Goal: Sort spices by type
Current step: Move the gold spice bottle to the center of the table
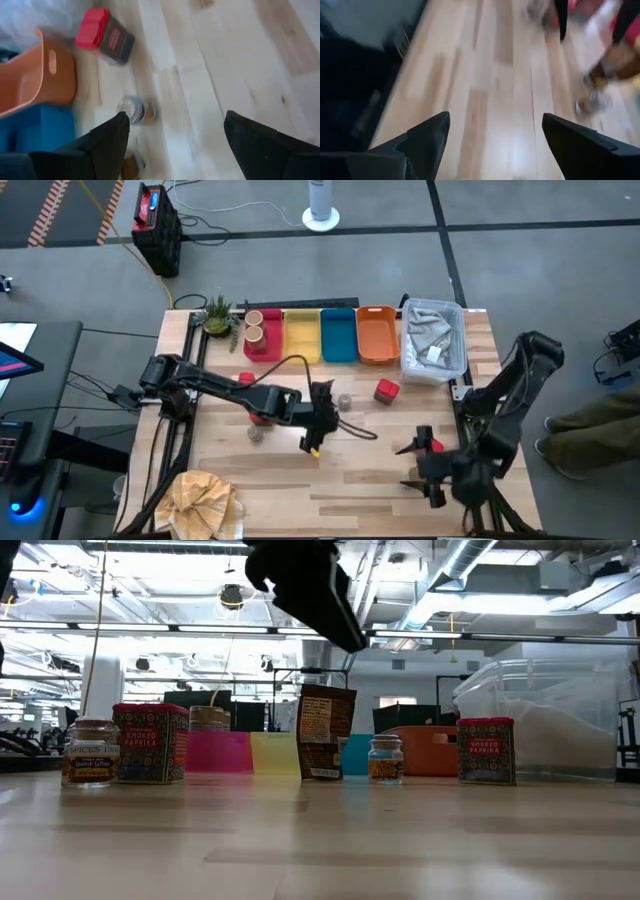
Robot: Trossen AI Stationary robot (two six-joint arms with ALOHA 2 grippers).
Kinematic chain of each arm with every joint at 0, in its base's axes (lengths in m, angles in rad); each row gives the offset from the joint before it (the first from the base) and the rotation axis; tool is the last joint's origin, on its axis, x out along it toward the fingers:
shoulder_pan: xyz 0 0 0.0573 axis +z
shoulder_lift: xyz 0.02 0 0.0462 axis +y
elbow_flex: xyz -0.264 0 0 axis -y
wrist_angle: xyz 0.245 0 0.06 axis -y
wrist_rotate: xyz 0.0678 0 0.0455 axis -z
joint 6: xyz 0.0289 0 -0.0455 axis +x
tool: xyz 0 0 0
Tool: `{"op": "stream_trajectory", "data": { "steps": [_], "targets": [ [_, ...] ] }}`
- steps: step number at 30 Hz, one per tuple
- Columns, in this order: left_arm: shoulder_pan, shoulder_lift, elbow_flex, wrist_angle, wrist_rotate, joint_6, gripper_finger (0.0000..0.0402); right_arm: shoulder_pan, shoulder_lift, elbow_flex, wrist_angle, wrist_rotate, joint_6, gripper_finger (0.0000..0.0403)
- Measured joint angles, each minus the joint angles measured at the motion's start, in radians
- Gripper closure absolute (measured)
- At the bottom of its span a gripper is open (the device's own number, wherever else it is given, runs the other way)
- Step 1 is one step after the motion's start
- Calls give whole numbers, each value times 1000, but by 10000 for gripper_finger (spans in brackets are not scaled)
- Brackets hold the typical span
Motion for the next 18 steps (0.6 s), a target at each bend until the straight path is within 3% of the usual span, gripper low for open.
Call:
{"op": "stream_trajectory", "data": {
  "steps": [6,13,18],
  "targets": [
    [-40,1,-106,199,-4,-49,94,-5,161,115,-217,-96,142,49],
    [-103,1,-111,196,-19,-141,94,-7,231,173,-247,-236,144,48],
    [-126,1,-111,193,-46,-182,94,-17,261,173,-324,-340,61,34]
  ]
}}
